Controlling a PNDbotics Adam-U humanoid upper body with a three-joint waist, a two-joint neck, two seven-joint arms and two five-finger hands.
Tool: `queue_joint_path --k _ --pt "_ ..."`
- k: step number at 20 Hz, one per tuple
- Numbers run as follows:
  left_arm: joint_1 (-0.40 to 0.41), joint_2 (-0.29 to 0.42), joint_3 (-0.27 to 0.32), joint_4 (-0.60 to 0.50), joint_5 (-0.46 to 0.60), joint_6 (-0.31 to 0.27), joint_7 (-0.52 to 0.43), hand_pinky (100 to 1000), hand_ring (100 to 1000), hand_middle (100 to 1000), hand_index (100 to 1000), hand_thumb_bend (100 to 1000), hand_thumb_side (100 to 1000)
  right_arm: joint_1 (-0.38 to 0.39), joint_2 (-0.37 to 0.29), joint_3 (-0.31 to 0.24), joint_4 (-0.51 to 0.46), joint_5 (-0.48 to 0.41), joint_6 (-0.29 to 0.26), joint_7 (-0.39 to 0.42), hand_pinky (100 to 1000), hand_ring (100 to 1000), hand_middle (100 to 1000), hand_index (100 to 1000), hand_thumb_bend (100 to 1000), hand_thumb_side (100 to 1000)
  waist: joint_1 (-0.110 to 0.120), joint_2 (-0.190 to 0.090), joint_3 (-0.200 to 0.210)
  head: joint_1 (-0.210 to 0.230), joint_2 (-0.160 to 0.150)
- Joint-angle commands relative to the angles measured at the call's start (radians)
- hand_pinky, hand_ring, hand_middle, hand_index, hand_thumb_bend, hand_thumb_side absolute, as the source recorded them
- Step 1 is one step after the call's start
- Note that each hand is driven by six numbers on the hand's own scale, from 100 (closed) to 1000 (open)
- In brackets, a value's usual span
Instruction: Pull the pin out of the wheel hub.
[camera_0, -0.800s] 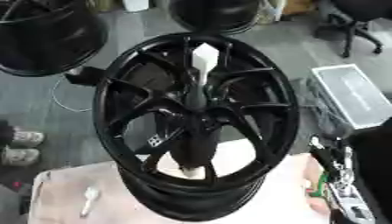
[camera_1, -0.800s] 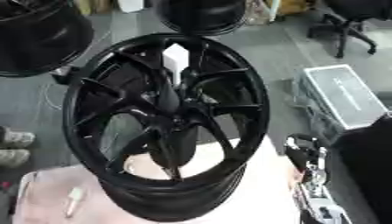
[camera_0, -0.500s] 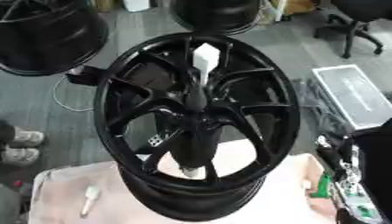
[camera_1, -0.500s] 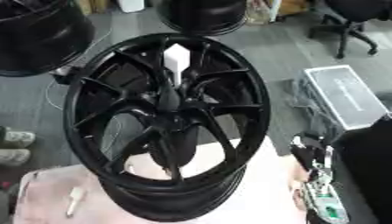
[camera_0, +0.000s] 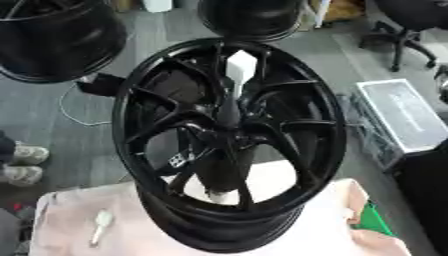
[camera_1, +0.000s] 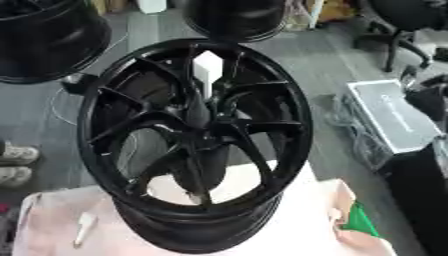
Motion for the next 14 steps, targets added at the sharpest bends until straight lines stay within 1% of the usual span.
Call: queue_joint_path --k 1,4,7,10,14 --pt "-0.007 0.029 -0.006 -0.013 -0.009 -0.001 -0.009 607 681 664 775 192 1000 -0.049 -0.172 0.022 -0.098 0.033 0.014 0.096 431 457 809 842 253 230 -0.006 -0.009 0.005 -0.003 -0.002" --pt "-0.009 0.033 -0.011 -0.01 -0.015 -0.002 -0.017 607 681 664 775 191 1000 -0.113 -0.267 0.064 -0.142 0.047 0.023 0.199 434 457 814 850 272 263 -0.01 -0.003 0.017 -0.003 -0.002" --pt "-0.011 0.036 -0.017 -0.007 -0.02 -0.003 -0.025 608 682 664 775 189 1000 -0.179 -0.326 0.119 -0.169 0.043 0.019 0.297 437 455 832 877 306 305 -0.014 0.003 0.036 -0.01 -0.002" --pt "-0.013 0.039 -0.023 -0.005 -0.024 -0.005 -0.034 608 682 664 775 188 1000 -0.243 -0.356 0.177 -0.188 0.034 0.003 0.409 439 453 838 887 331 321 -0.019 0.008 0.054 -0.018 -0.002" --pt "-0.021 0.044 -0.034 -0.003 -0.028 -0.005 -0.048 608 682 664 775 187 1000 -0.305 -0.373 0.246 -0.207 0.029 -0.012 0.548 445 451 847 900 356 324 -0.031 0.018 0.074 -0.022 -0.002"
